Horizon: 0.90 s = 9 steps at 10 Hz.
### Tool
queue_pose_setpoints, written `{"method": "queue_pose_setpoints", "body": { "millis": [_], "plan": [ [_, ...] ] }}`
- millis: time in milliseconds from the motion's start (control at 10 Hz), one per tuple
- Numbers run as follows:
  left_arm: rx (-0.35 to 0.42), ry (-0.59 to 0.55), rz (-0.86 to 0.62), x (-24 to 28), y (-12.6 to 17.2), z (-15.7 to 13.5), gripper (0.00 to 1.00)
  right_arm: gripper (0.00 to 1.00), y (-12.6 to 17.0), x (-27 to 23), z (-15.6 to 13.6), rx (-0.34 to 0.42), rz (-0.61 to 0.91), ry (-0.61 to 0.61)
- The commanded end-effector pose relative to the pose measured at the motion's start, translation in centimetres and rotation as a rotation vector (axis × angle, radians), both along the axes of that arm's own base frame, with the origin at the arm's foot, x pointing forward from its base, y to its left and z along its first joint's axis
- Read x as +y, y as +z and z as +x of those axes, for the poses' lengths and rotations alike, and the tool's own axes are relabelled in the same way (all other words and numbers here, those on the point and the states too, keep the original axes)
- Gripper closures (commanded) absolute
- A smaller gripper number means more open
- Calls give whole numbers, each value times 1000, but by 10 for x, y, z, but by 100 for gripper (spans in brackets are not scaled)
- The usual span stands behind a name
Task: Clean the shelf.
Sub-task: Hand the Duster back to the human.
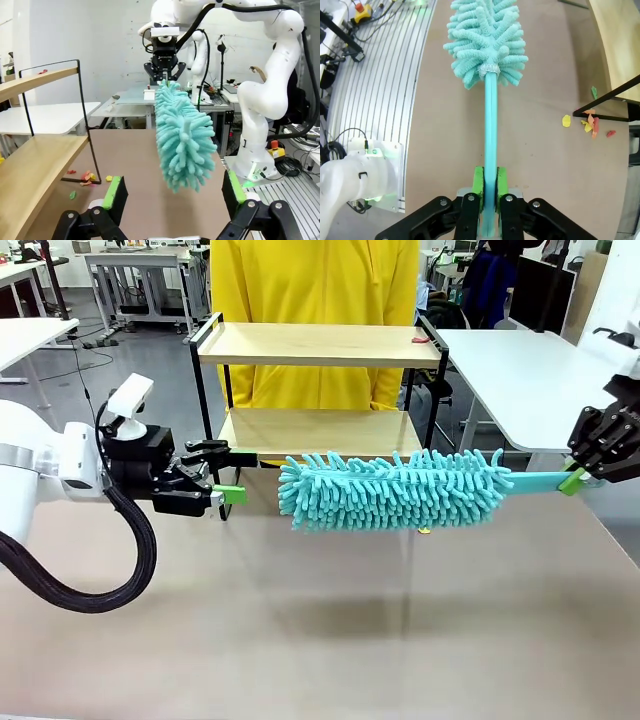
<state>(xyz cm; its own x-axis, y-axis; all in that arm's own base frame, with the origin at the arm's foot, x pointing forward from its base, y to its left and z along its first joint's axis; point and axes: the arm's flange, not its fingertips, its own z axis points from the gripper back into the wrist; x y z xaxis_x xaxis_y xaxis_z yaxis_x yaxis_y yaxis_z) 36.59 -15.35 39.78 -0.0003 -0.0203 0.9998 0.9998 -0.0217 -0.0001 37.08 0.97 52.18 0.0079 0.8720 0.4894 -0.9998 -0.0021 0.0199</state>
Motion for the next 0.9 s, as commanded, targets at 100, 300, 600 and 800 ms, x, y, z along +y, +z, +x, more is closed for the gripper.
{"method": "queue_pose_setpoints", "body": {
  "millis": [100, 300, 600, 800],
  "plan": [
    [-27, 30, 9, -4, -17, -41, 0, 87, 1, -1, 0, -5, 18, 3],
    [-16, 19, 2, -14, -17, -41, 0, 87, 1, -1, 0, -5, 18, 3],
    [8, -16, -31, -37, -12, -37, 0, 87, 1, -1, 0, -5, 18, 3],
    [2, -50, -23, -54, -9, -35, 0, 87, 1, -1, 0, -5, 18, 3]
  ]
}}
